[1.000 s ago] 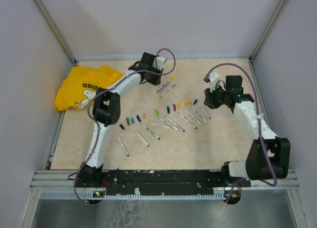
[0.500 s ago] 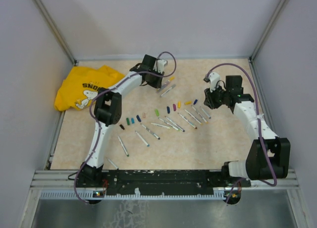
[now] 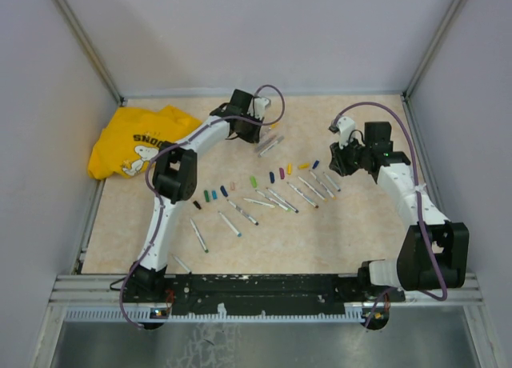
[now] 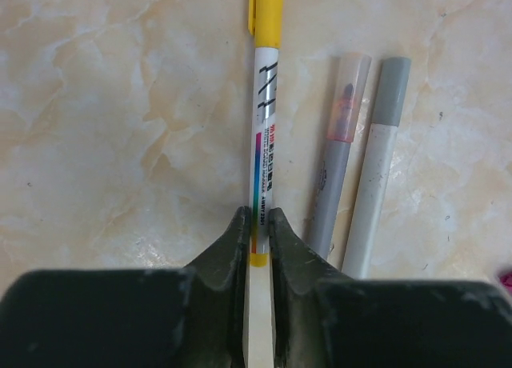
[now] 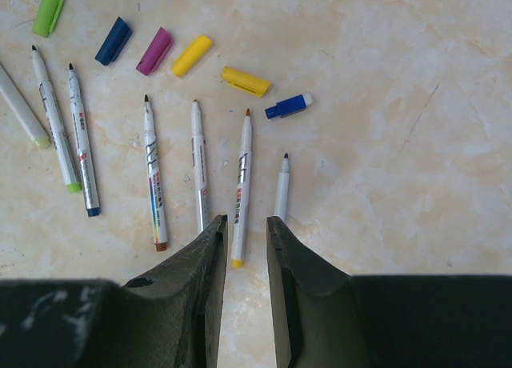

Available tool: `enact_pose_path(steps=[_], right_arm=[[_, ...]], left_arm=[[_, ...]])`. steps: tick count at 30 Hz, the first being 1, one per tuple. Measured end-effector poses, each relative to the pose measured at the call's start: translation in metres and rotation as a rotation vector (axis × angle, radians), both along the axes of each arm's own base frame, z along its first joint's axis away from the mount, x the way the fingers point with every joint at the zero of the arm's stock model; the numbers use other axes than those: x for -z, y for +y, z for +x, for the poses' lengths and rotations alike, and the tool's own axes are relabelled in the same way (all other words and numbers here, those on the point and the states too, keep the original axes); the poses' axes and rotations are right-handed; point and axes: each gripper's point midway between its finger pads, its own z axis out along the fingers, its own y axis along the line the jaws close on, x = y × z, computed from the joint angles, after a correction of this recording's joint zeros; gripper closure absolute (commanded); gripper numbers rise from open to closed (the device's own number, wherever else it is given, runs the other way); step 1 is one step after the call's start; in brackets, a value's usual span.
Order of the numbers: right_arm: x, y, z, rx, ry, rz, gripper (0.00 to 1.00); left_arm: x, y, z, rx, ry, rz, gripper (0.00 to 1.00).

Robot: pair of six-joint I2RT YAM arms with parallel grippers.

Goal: Open the pen caps
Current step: Move the pen to the center of the board, then pick up the pen from the center of the board.

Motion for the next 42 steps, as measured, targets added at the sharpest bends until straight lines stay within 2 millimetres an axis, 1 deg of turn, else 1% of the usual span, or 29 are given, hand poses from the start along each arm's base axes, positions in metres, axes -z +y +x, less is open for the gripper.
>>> enact_pose_path(steps=[3,6,8,13,17,20,23,25,26,28,30,32,36,38,40,42], right_arm=[[0.000,0.000,0.000,0.000,0.000,0.000,0.73],[0.000,0.000,0.000,0.000,0.000,0.000,0.73],[0.000,0.000,0.000,-0.002,-0.002,-0.002,0.73],[0.000,0.000,0.000,-0.003,-0.002,-0.003,0.73],[0.000,0.000,0.000,-0.003,-0.001,-0.003,0.73],[0.000,0.000,0.000,-0.003,-0.001,-0.003,0.73],[0.000,0.000,0.000,-0.004,-0.001,-0.003,0.73],[0.000,0.000,0.000,-0.004,-0.001,-0.003,0.73],[0.000,0.000,0.000,-0.004,0.000,-0.003,0.73],[0.000,0.000,0.000,-0.004,0.000,-0.003,0.73],[0.000,0.000,0.000,-0.004,0.000,-0.003,0.73],[0.000,0.000,0.000,-0.004,0.000,-0.003,0.73],[0.000,0.000,0.000,-0.004,0.000,-0.003,0.73],[0.000,0.000,0.000,-0.004,0.000,-0.003,0.73],[0.000,0.000,-0.001,-0.004,0.001,-0.003,0.73],[0.000,0.000,-0.001,-0.004,0.001,-0.003,0.73]], left_arm=[[0.001,0.002,0.001,-0.009,-0.006,0.009,0.89],[0.000,0.009,0.001,-0.032,-0.023,0.029,0.90],[0.001,0.018,-0.004,-0.052,-0.021,0.055,0.90],[0.001,0.047,-0.023,-0.121,-0.002,0.124,0.90],[0.001,0.076,-0.054,-0.200,0.037,0.178,0.89],[0.002,0.094,-0.081,-0.248,0.069,0.200,0.81],[0.008,0.111,-0.109,-0.284,0.104,0.220,0.71],[0.009,0.115,-0.116,-0.297,0.111,0.224,0.64],[0.009,0.115,-0.116,-0.300,0.110,0.221,0.61],[0.009,0.115,-0.115,-0.305,0.107,0.218,0.57],[0.009,0.114,-0.114,-0.305,0.108,0.219,0.57],[0.008,0.112,-0.107,-0.307,0.106,0.217,0.57],[0.008,0.105,-0.088,-0.306,0.097,0.201,0.64],[0.007,0.103,-0.080,-0.303,0.094,0.187,0.71],[0.008,0.102,-0.076,-0.301,0.096,0.176,0.75],[0.008,0.102,-0.076,-0.298,0.100,0.168,0.84]])
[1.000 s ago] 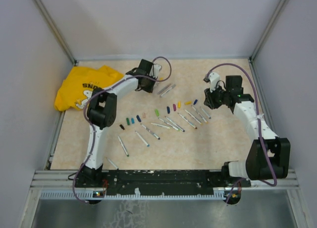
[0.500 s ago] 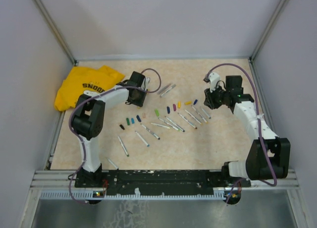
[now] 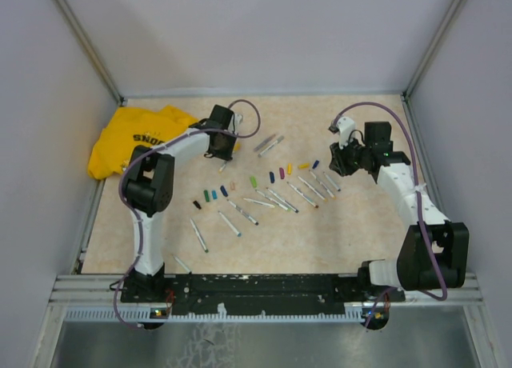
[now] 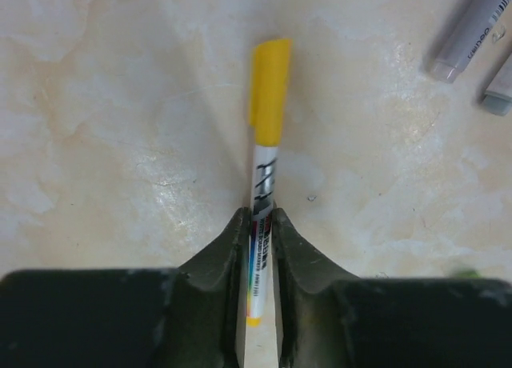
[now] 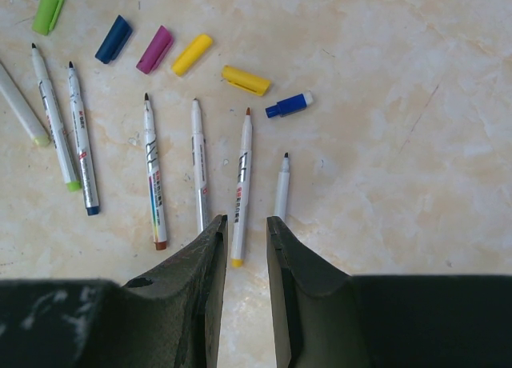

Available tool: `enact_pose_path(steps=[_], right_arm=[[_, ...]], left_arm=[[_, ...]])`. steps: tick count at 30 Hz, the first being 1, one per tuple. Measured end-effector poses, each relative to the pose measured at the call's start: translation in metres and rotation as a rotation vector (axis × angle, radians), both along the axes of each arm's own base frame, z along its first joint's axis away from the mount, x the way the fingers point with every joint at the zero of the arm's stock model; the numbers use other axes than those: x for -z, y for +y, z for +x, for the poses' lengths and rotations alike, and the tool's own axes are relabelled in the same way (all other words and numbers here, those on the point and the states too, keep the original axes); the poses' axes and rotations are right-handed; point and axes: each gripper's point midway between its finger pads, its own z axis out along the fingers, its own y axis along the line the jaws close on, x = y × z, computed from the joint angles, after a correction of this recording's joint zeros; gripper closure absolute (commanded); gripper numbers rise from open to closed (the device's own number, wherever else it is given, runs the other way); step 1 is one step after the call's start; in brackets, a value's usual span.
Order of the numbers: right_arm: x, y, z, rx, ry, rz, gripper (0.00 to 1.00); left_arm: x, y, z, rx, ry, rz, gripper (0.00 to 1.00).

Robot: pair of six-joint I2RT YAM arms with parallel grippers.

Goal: Open the pen caps
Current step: Pick up the pen from the center of the board.

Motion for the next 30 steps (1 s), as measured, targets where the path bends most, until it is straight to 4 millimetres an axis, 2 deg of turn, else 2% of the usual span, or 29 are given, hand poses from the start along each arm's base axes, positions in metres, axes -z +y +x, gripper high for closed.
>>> enact_pose_path(steps=[2,4,10,14,17,22,23,26,28,30], right_arm=[[0.000,0.000,0.000,0.000,0.000,0.000,0.73],[0.000,0.001,0.000,-0.002,0.000,0.002,0.73],[-0.001,0.006,-0.003,-0.023,0.006,0.026,0.73],[-0.008,0.012,-0.007,-0.050,-0.003,0.055,0.73],[-0.019,0.018,-0.012,-0.077,-0.025,0.088,0.73],[-0.049,0.033,-0.024,-0.139,-0.098,0.173,0.72],[-0.056,0.037,-0.029,-0.155,-0.118,0.197,0.72],[-0.074,0.048,-0.043,-0.195,-0.176,0.265,0.72],[-0.088,0.057,-0.054,-0.227,-0.212,0.326,0.70],[-0.105,0.068,-0.064,-0.276,-0.253,0.404,0.66]], left_arm=[[0.000,0.000,0.000,0.000,0.002,-0.008,0.94],[0.000,0.000,0.000,0.002,0.006,-0.018,0.99],[-0.002,0.006,0.001,-0.020,-0.028,-0.025,1.00],[-0.011,0.019,-0.015,-0.056,-0.069,-0.024,1.00],[-0.036,0.022,-0.019,-0.076,-0.143,-0.061,1.00],[-0.112,0.018,-0.031,-0.083,-0.345,-0.225,1.00],[-0.131,0.015,-0.040,-0.072,-0.395,-0.285,1.00],[-0.166,0.008,-0.068,-0.027,-0.489,-0.440,1.00],[-0.179,0.002,-0.093,0.015,-0.529,-0.553,1.00],[-0.182,-0.003,-0.119,0.054,-0.544,-0.657,1.00]])
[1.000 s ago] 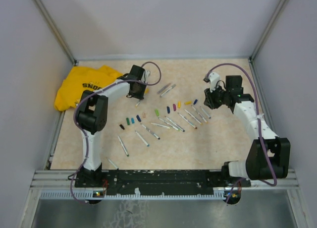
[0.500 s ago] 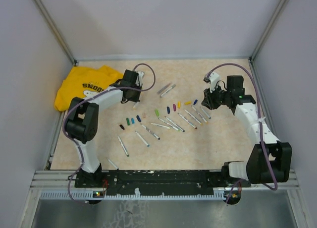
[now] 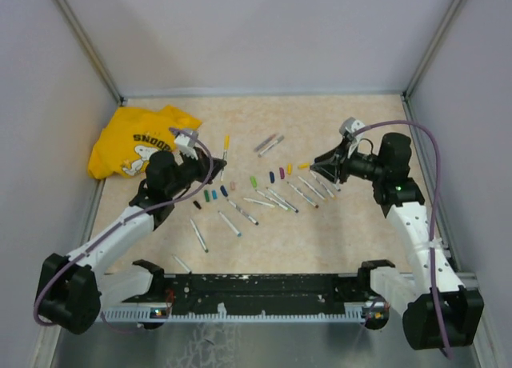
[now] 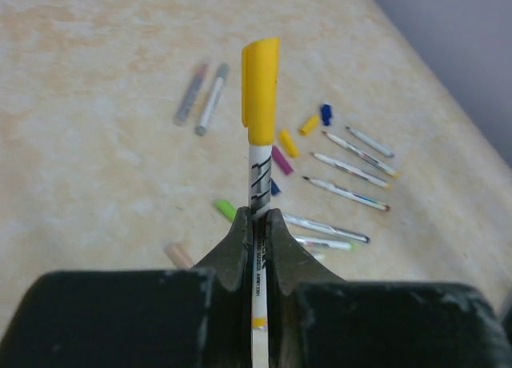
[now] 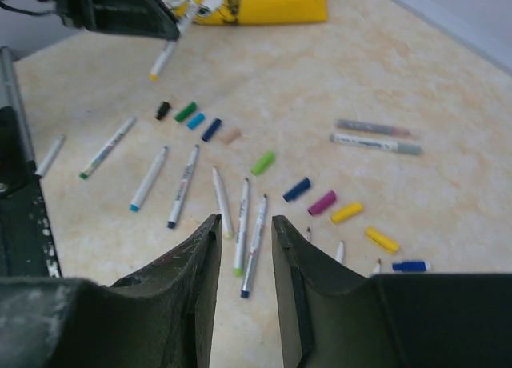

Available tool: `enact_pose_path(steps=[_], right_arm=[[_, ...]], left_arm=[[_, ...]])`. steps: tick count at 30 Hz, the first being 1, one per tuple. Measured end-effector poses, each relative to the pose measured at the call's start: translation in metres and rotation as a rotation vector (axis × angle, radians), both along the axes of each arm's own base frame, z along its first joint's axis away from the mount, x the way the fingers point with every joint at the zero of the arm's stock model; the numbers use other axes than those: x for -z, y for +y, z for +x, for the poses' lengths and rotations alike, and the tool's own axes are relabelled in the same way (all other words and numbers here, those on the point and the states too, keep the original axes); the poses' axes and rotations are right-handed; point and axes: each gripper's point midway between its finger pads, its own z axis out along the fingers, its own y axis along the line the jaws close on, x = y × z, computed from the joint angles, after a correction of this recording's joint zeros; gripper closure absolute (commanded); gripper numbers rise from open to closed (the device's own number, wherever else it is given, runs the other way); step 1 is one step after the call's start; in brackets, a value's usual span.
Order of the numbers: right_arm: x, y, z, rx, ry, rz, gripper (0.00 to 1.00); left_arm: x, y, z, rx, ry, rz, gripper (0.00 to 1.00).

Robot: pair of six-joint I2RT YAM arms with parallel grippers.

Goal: Open the pen caps
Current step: Pick up the pen from the center of the board, then open the pen cap from the pen.

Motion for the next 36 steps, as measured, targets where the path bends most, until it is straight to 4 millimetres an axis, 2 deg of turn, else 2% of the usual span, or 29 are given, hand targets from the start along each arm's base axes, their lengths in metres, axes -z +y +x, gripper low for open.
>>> enact_pose_path(steps=[3,6,7,8,10,14,20,27,31,36], right_arm=[[-0.024,0.017,-0.015,-0.094,-0.030,0.117,0.66],[-0.042,0.031,-0.026,-0.186,-0.046,0.191,0.59],[-0.040,0.033,-0.029,-0.207,-0.046,0.197,0.59],[-0.037,0.034,-0.031,-0.218,-0.041,0.201,0.58],[-0.027,0.035,-0.035,-0.238,-0.022,0.204,0.57],[-0.007,0.043,-0.046,-0.285,0.031,0.212,0.52],[-0.002,0.056,-0.052,-0.337,0.033,0.209,0.49],[0.017,0.063,-0.052,-0.323,0.086,0.204,0.47],[0.020,0.070,-0.051,-0.320,0.092,0.200,0.46],[0.033,0.082,-0.051,-0.328,0.140,0.186,0.45]], left_arm=[[-0.003,-0.009,-0.034,0.079,-0.028,-0.117,1.00],[-0.014,-0.020,-0.059,0.138,-0.077,-0.214,1.00],[-0.020,-0.030,-0.073,0.181,-0.099,-0.264,1.00],[-0.021,-0.032,-0.076,0.189,-0.105,-0.269,1.00],[-0.025,-0.048,-0.091,0.232,-0.124,-0.303,1.00],[-0.021,-0.076,-0.119,0.312,-0.138,-0.342,1.00],[-0.013,-0.087,-0.129,0.293,-0.150,-0.393,1.00],[-0.020,-0.090,-0.137,0.255,-0.195,-0.466,1.00],[-0.018,-0.096,-0.137,0.241,-0.199,-0.479,1.00],[-0.015,-0.101,-0.138,0.228,-0.205,-0.484,1.00]])
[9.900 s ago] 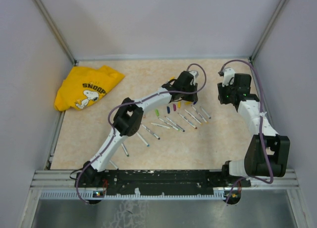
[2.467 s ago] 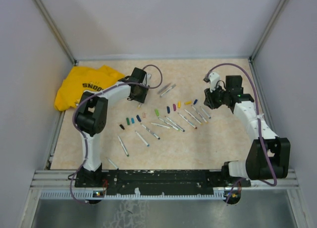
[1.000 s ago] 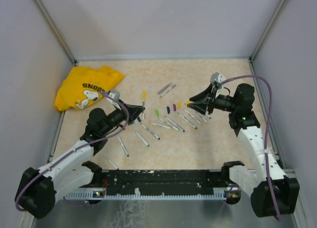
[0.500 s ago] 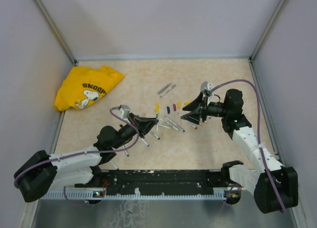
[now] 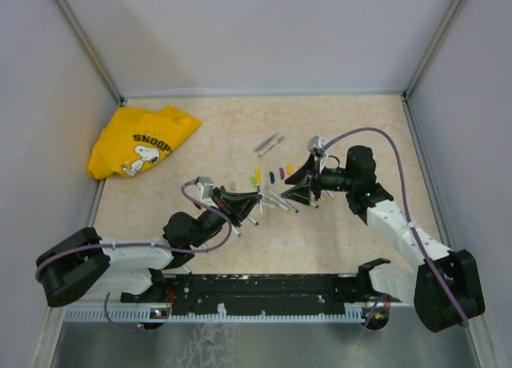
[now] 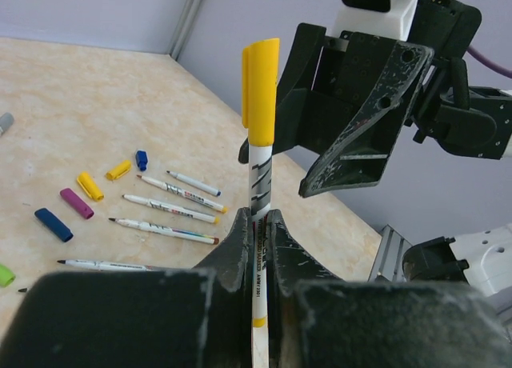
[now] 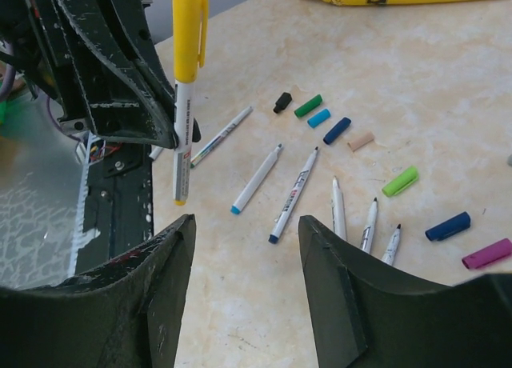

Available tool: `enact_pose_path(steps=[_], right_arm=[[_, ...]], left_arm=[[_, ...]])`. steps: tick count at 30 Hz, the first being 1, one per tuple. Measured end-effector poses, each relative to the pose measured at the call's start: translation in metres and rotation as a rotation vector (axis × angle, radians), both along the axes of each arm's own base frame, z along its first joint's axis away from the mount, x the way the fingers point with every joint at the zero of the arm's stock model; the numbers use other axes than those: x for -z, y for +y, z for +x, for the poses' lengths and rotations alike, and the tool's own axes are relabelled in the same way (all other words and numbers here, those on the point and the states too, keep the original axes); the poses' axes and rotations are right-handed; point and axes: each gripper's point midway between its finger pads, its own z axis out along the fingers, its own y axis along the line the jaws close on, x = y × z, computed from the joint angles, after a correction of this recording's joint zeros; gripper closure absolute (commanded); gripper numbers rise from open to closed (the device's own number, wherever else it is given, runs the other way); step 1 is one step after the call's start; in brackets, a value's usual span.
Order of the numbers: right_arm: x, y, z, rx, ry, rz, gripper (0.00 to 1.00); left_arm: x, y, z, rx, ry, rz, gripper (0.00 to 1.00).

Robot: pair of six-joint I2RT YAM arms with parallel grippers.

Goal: Open the pen caps
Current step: Open the pen cap from the pen.

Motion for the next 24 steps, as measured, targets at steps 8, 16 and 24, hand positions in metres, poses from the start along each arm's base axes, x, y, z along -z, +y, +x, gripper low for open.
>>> enact_pose_path(steps=[8,16,24], right_arm=[[0.008,0.012,-0.007,-0.034,0.013,-0.017,0.44],[0.014,0.017,-0.008,-0.040,0.029,-0.028,0.43],[0.019,0.025,-0.009,-0.034,0.062,-0.028,0.43]], left_arm=[[-0.005,0.000,0.002,-0.032,-0.028,-0.021,1.00],[0.002,0.002,0.006,-0.063,-0.038,-0.024,1.00],[0.019,-0.003,0.012,-0.074,-0.028,-0.003,1.00]])
